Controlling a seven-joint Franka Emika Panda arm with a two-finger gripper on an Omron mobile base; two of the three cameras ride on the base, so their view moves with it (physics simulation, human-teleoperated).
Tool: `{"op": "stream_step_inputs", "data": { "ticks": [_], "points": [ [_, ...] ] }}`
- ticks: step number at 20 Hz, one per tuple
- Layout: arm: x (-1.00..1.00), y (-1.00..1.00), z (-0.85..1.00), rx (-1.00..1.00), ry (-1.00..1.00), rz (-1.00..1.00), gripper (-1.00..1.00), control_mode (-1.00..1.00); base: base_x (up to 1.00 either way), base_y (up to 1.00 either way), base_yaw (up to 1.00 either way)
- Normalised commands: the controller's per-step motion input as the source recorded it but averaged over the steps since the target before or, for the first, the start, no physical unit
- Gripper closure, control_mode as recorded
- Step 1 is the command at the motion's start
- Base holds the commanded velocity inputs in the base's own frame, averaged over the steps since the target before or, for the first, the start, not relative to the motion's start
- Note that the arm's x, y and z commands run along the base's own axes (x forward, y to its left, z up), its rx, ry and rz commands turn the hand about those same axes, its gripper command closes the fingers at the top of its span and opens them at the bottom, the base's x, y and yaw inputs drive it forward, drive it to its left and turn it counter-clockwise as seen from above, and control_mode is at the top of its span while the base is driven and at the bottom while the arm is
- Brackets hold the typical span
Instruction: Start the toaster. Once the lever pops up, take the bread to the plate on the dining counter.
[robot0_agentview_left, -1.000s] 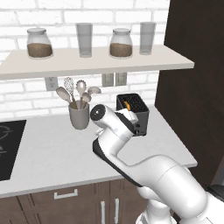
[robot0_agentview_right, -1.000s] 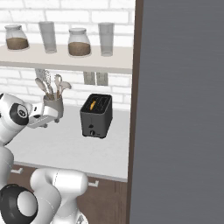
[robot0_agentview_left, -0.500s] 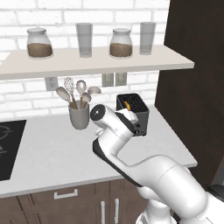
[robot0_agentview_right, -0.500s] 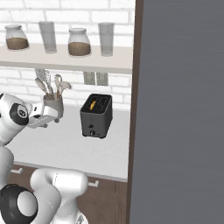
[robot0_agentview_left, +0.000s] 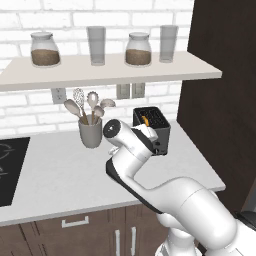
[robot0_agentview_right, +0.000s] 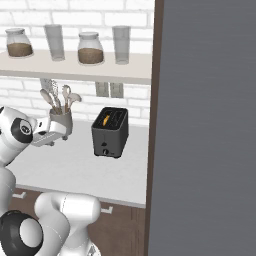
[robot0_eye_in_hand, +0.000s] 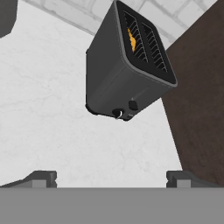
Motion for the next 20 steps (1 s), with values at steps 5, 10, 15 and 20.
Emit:
{"op": "stream_step_inputs", "data": {
  "ticks": [5,10,15,20],
  "points": [
    [0.00,0.00,0.00,0.00,0.00,0.00,-1.00,-1.00,0.00,0.00,0.00],
    [0.00,0.00,0.00,0.00,0.00,0.00,-1.00,-1.00,0.00,0.00,0.00],
    [0.00,0.00,0.00,0.00,0.00,0.00,-1.00,-1.00,0.00,0.00,0.00],
    [0.00,0.00,0.00,0.00,0.00,0.00,-1.00,-1.00,0.00,0.00,0.00]
  ]
}}
